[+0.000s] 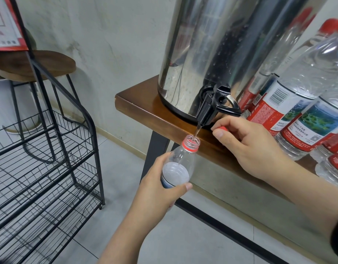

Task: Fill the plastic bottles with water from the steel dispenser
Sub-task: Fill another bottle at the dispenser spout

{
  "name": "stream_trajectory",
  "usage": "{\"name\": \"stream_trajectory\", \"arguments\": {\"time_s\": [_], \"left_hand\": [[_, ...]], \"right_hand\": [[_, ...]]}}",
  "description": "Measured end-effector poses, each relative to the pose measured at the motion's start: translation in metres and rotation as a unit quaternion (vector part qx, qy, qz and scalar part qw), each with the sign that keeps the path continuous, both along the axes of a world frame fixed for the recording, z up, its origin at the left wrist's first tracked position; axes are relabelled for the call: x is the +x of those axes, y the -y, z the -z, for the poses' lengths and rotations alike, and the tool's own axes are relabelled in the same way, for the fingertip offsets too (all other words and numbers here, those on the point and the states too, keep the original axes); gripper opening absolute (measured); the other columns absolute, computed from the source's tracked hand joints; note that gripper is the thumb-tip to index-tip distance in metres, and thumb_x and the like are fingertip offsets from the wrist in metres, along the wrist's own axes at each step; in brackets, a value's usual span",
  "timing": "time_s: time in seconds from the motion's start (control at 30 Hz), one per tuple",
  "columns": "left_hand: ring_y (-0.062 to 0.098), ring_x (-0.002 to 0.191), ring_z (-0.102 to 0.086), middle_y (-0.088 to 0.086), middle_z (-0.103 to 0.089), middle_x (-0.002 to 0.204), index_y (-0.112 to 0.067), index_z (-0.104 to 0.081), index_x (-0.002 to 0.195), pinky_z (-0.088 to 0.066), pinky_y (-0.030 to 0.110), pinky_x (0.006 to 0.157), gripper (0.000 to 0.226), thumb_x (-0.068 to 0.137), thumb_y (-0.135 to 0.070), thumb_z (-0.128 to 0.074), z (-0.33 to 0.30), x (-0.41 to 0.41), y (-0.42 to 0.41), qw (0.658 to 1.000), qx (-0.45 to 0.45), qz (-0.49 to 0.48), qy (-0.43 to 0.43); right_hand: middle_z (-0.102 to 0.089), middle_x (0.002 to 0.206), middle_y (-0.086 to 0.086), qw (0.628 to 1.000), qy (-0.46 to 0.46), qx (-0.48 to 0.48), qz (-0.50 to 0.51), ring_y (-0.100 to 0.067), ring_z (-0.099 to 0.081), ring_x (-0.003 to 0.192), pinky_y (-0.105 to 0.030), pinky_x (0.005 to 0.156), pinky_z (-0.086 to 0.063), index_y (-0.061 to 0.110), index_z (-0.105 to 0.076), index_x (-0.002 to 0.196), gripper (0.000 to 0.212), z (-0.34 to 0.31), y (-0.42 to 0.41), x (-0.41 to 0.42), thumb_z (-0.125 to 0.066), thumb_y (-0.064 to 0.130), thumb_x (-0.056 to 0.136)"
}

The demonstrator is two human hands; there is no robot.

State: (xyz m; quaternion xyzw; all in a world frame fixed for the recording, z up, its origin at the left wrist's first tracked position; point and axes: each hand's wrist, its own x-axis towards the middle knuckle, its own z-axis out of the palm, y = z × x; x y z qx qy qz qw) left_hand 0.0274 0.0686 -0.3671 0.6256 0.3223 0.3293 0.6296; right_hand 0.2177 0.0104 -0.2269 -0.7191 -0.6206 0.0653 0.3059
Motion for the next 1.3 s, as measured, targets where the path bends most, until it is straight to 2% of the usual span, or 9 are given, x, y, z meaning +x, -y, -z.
{"name": "stream_trajectory", "arguments": {"time_s": [0.67, 0.97, 1.13, 1.3], "left_hand": [[0.009, 0.112, -0.062, -0.020, -0.061, 0.124, -0.048, -0.046, 0.136, -0.050, 0.005, 0.068, 0.074, 0.079, -0.025, -0.087, 0.0018, 0.0015, 0.0001, 1.000, -0.005, 0.000, -0.001], [0.008, 0.110, -0.061, -0.020, -0.060, 0.123, -0.049, -0.046, 0.134, -0.050, 0.005, 0.066, 0.071, 0.080, -0.026, -0.086, 0.0000, 0.0000, -0.0003, 1.000, 0.006, -0.002, -0.004], [-0.007, 0.105, -0.059, -0.025, -0.061, 0.119, -0.054, -0.047, 0.129, -0.051, 0.007, 0.065, 0.070, 0.079, -0.026, -0.087, -0.0004, -0.0007, -0.0002, 1.000, 0.008, -0.004, 0.003], [-0.004, 0.105, -0.061, -0.023, -0.061, 0.119, -0.052, -0.048, 0.131, -0.051, 0.007, 0.066, 0.070, 0.080, -0.025, -0.087, -0.0005, -0.0011, -0.0003, 1.000, 0.010, -0.005, 0.004]], "right_hand": [[-0.067, 0.085, 0.005, 1.000, 0.002, -0.014, 0.007, -0.014, -0.062, 0.077, -0.031, 0.070, -0.047, 0.041, -0.065, 0.095, 0.041, -0.0015, 0.0013, -0.0011, -0.044, 0.072, 0.079], [-0.067, 0.085, 0.004, 1.000, 0.005, -0.010, 0.006, -0.016, -0.063, 0.078, -0.038, 0.074, -0.051, 0.043, -0.063, 0.095, 0.038, -0.0003, 0.0005, 0.0000, -0.044, 0.072, 0.080], [-0.067, 0.084, 0.004, 1.000, 0.005, -0.006, 0.005, -0.016, -0.063, 0.077, -0.034, 0.072, -0.048, 0.043, -0.063, 0.095, 0.038, -0.0002, 0.0003, 0.0007, -0.045, 0.072, 0.080], [-0.068, 0.085, 0.003, 1.000, 0.005, -0.011, 0.007, -0.016, -0.063, 0.078, -0.034, 0.072, -0.048, 0.042, -0.064, 0.094, 0.038, -0.0005, 0.0004, -0.0005, -0.044, 0.072, 0.080]]}}
